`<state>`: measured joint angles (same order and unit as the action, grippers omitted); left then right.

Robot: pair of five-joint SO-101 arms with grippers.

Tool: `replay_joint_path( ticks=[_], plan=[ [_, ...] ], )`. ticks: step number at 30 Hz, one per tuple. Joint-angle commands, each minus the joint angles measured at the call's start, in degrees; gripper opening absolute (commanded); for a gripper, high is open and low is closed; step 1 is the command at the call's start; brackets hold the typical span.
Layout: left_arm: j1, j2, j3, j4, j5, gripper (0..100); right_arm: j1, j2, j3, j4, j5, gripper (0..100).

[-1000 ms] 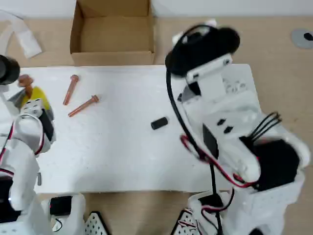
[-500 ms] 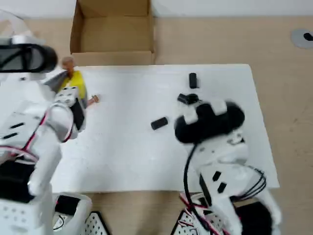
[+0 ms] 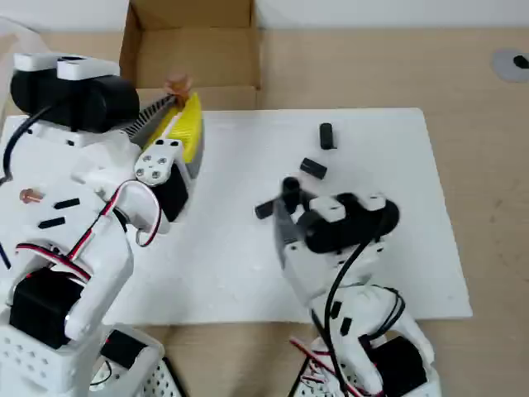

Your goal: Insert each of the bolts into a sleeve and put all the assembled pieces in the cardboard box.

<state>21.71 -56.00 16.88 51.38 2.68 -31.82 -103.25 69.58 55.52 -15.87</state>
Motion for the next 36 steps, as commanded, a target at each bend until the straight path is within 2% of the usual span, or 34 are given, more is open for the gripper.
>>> replay_joint_path(
  ticks=[1, 6, 12, 16, 24, 29, 33, 36],
  plan=[
    [3.6, -0.3, -0.5, -2.5, 1.2, 1, -4.1, -0.4, 0.0, -3.3, -1.1, 0.9],
    [7.9, -0.7, -0.5, 0.7, 1.1, 1, -4.9, -0.4, 0.0, -5.7, -1.1, 0.9],
    [10.4, -5.0, 0.3, 5.5, 1.3, 1, -11.3, -0.4, 0.6, -5.7, -1.1, 0.9],
    [10.9, -10.1, 3.2, 5.8, 1.3, 1, -13.7, -0.4, 3.5, -5.9, -1.1, 0.9],
    [10.9, -19.3, 12.0, 5.5, 1.3, 1, -13.8, -0.3, 6.1, -11.6, -0.8, 0.9],
    [10.9, -20.9, 14.2, 5.2, 1.4, 1, -13.8, -0.3, 6.2, -11.6, -0.8, 0.9],
    [11.0, -20.8, 16.3, 0.1, 1.4, 1, -13.8, -0.3, 6.2, -11.6, -0.7, 0.9],
    [11.1, -20.8, 16.6, -0.9, 1.4, 1, -13.8, -0.3, 6.2, -11.3, -0.7, 0.9]
  ],
)
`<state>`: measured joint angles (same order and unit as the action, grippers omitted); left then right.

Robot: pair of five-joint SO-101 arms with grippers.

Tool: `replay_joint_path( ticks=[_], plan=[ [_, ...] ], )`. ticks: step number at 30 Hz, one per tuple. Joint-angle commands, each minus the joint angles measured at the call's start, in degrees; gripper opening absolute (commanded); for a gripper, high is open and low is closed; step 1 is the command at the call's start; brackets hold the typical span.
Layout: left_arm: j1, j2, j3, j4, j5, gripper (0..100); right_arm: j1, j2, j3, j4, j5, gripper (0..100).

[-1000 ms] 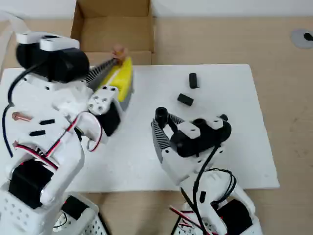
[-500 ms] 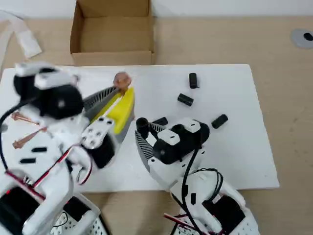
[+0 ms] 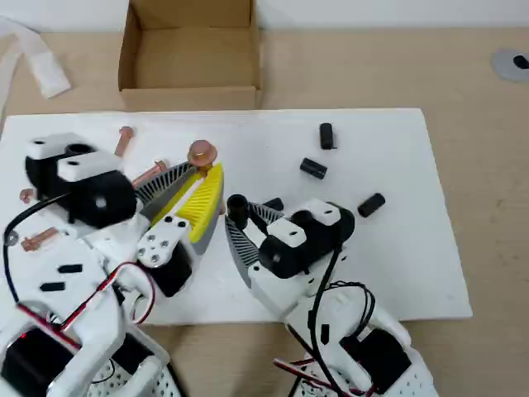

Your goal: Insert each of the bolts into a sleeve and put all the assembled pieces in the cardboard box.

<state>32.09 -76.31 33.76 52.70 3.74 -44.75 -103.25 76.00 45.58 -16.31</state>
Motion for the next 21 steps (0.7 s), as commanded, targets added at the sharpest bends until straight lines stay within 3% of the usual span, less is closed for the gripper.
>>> replay_joint_path(
  ticks=[1, 9, 21],
  plan=[
    [1.0, -0.5, -0.3, -2.1, 0.4, 1, -0.9, -0.3, -0.2, -1.4, -0.3, 0.9],
    [4.8, -0.5, 0.0, -2.0, 0.4, 1, -0.9, -0.3, -0.2, -1.3, -0.3, 0.9],
    [4.9, -0.4, 3.7, -2.4, 0.1, 1, -0.8, -0.3, -0.5, -1.3, -0.3, 0.9]
  ],
)
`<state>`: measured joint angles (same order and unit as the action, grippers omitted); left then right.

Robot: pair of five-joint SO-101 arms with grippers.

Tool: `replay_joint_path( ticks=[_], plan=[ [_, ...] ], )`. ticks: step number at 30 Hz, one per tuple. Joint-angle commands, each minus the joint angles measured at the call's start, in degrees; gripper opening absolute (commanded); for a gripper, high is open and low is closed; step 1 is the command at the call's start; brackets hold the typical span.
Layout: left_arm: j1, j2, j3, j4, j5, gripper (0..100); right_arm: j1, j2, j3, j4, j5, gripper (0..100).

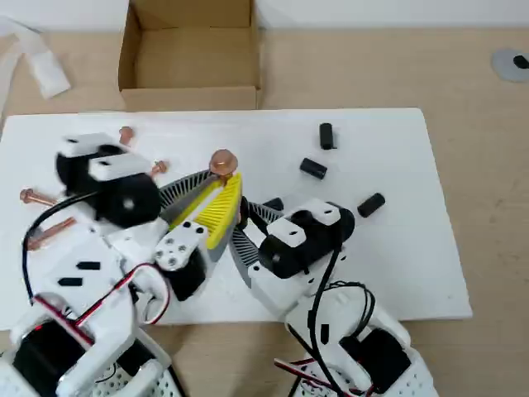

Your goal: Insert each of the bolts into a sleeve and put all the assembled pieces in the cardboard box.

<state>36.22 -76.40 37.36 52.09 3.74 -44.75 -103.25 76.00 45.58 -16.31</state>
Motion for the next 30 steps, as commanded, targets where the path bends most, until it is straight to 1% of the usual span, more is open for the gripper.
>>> replay_joint_path(
  ticks=[1, 9, 12, 16, 24, 28, 30],
  plan=[
    [0.6, -0.3, 0.2, -1.8, 0.0, 1, -0.8, -0.3, -0.6, -1.3, -0.3, 0.9],
    [0.3, -0.3, 0.2, -2.1, -0.1, 1, -0.8, -0.3, -0.6, -1.3, -0.3, 0.9],
    [-0.2, -0.3, 1.0, -5.1, 0.0, 1, -0.8, -0.3, -0.6, -1.3, -0.3, 0.9],
    [-2.9, -0.4, 3.8, -8.8, 0.3, 1, -0.8, -0.4, -0.7, -1.3, -0.3, 0.9],
    [-6.7, -0.4, 6.9, -9.6, -0.1, 1, -0.8, -0.4, -0.7, -1.3, -0.3, 0.9],
    [-7.5, -0.4, 8.9, -13.6, -0.1, 1, -0.8, -0.4, -0.7, -1.3, -0.3, 0.9],
    [-7.0, -0.4, 9.1, -14.2, 0.2, 1, -0.8, -0.4, -0.7, -1.3, -0.3, 0.9]
  ],
)
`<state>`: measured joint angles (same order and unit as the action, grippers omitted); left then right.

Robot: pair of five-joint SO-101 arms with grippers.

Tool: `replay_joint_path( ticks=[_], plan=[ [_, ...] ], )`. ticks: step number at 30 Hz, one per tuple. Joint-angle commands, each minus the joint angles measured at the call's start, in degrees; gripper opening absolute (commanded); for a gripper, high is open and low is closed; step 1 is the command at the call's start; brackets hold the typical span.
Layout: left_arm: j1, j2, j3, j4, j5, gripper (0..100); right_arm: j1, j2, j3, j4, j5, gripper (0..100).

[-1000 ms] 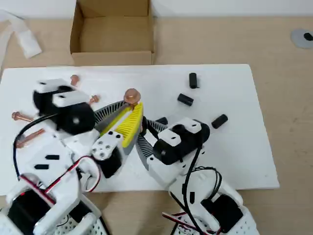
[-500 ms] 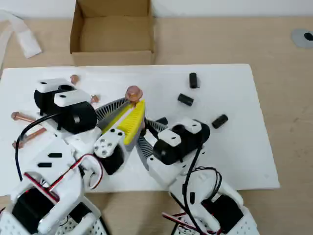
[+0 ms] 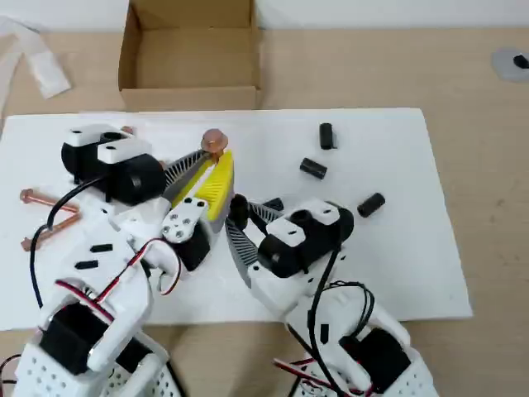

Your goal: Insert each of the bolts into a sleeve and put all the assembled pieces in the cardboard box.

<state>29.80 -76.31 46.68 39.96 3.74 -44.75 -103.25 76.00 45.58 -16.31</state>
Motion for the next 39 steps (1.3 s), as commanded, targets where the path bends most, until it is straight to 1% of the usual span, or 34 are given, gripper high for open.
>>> replay_joint_path(
  ticks=[1, 11, 14, 17, 23, 34, 39],
  plan=[
    [-0.5, -0.5, -0.3, -2.2, 0.3, 1, -0.8, -0.4, -0.7, -1.3, -0.3, 0.9],
    [0.2, -0.5, -0.6, -1.8, 0.4, 1, -0.8, -0.4, -0.7, -1.4, -0.3, 0.9],
    [0.2, -0.5, -0.6, -1.7, 2.5, 1, -0.8, -0.4, -0.5, -1.4, -0.3, 0.9],
    [0.3, -0.5, -1.2, 0.3, 3.3, 1, -0.8, -0.4, -0.4, -1.4, -0.3, 0.9],
    [2.9, -0.5, -2.5, 3.8, 3.5, 1, -0.8, -0.4, -0.3, -1.5, -0.3, 0.9],
    [3.1, -0.5, -2.5, 3.6, 3.6, 1, -0.8, -0.4, -0.3, -1.5, -0.3, 0.9],
    [6.9, -0.4, -2.5, 4.8, 3.3, 1, -0.7, -0.4, -0.3, -1.5, -0.3, 0.9]
  ],
)
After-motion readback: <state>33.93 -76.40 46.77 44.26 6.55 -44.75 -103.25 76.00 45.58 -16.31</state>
